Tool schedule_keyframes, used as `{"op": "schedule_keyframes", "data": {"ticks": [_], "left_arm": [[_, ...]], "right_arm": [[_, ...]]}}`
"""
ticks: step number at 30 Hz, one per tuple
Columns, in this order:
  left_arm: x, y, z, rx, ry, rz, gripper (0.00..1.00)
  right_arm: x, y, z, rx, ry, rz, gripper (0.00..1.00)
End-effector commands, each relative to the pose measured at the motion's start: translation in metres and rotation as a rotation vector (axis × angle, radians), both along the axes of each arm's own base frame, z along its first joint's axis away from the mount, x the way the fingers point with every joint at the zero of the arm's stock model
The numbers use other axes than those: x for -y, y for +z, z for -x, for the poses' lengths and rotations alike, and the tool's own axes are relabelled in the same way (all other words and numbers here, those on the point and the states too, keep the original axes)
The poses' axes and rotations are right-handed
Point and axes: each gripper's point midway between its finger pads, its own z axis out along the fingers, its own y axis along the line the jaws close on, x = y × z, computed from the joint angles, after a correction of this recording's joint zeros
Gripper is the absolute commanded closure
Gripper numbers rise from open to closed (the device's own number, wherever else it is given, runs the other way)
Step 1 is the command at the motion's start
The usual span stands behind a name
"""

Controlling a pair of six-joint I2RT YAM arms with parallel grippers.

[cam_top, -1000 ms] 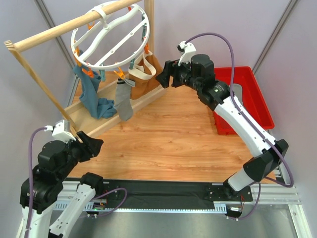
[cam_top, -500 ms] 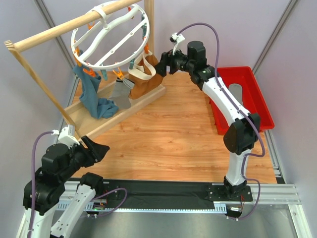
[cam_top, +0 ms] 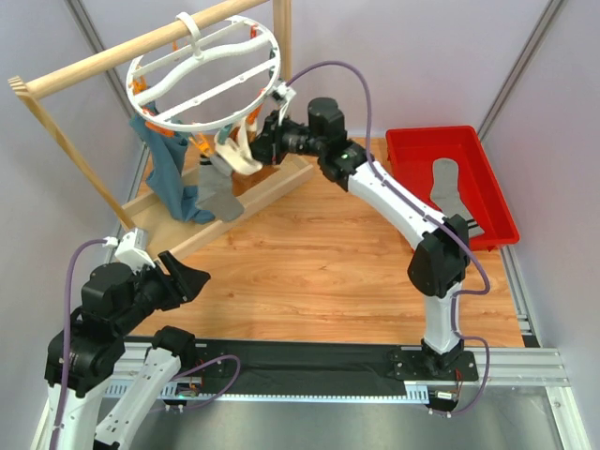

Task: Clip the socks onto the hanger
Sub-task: Adjust the hanger on the clothesline.

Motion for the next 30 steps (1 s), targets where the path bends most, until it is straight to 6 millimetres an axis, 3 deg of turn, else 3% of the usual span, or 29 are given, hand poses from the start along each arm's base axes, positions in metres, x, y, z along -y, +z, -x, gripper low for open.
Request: {"op": "schedule_keyframes", "data": {"ticks": [1,3,6,10,13,18,19,25,30], "left_arm": [[0.003,0.023,-0.001,0.086,-0.028,0.019,0.37],[0.003,0.027,-0.001,0.097,-0.025,0.024,0.37],[0.001,0.029,-0.003,0.099,-0.014,0.017,0.38],[-0.007,0.030,0.002,0.112,0.028,0.018,0.38],[-0.013,0.032,0.005,0.133,0.054,0.009,0.38],[-0.014,0.036,0.005,0.133,0.047,-0.008,0.38],[-0.013,0.036,0.004,0.132,0.046,-0.007,0.38],[-0.009,0.043,-0.006,0.153,0.037,0.001,0.38],[0.003,0.056,-0.021,0.172,0.002,0.020,0.38]], "right_arm": [[-0.024,0.026,0.051,0.010,0.051,-0.051,0.85],[-0.035,0.020,0.068,0.004,0.062,-0.032,0.85],[-0.065,0.012,0.109,-0.004,0.085,0.000,0.85],[-0.096,0.000,0.144,-0.045,0.138,0.022,0.84],[-0.104,-0.006,0.150,-0.064,0.122,0.038,0.80],[-0.093,-0.004,0.137,-0.074,0.023,0.077,0.73],[-0.090,-0.011,0.137,-0.086,0.009,0.116,0.68],[-0.064,-0.006,0.133,-0.041,-0.060,0.191,0.44],[-0.038,-0.010,0.129,-0.023,-0.115,0.246,0.36]]}}
